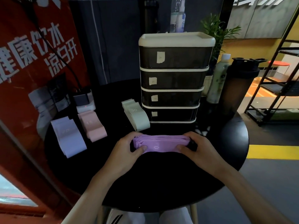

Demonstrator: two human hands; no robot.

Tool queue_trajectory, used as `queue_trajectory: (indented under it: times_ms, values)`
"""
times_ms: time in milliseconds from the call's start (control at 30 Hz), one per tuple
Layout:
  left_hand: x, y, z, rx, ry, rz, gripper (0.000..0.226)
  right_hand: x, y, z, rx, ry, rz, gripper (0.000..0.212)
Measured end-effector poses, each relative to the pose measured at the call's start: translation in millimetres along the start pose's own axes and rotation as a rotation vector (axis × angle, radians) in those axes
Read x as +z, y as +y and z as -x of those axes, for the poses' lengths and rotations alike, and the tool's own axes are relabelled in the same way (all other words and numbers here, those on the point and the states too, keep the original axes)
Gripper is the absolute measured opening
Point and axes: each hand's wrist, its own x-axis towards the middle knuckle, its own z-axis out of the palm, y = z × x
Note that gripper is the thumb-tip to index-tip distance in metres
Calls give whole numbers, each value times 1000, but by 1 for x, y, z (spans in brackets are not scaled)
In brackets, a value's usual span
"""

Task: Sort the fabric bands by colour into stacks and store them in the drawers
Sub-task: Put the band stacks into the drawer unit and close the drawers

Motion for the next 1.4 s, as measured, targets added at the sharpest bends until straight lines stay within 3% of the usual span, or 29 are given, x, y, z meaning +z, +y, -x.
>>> queue_trajectory:
  times_ms: [300,400,500,567,700,833,967,1033,1200,1400]
  values:
    - [-1,-3,1,-41,8,63,22,1,-6,0,5,11,25,14]
    - [0,-2,1,-56,45,151,29,0,-6,0,40,24,-93,14]
    - [0,1,2,-92,86,254,44,-2,-5,1,147,43,-310,28]
    - [2,2,2,-108,90,260,48,-2,-2,0,190,25,-316,40]
    - [8,8,-1,-147,120,266,45,-3,-1,-1,224,54,-346,43]
    - [26,15,-1,-202,108,53,46,-2,0,2,266,199,-222,41]
    - [26,18,-2,-200,118,-205,52,2,-2,3,288,177,249,51]
    - [24,18,-2,-177,128,-242,53,1,-8,4,315,158,365,53]
    - [26,13,-2,-116,123,-162,47,-1,-9,7,359,144,427,42]
    - [12,37,-10,98,266,-95,31,-39,-20,-29,276,275,200,37]
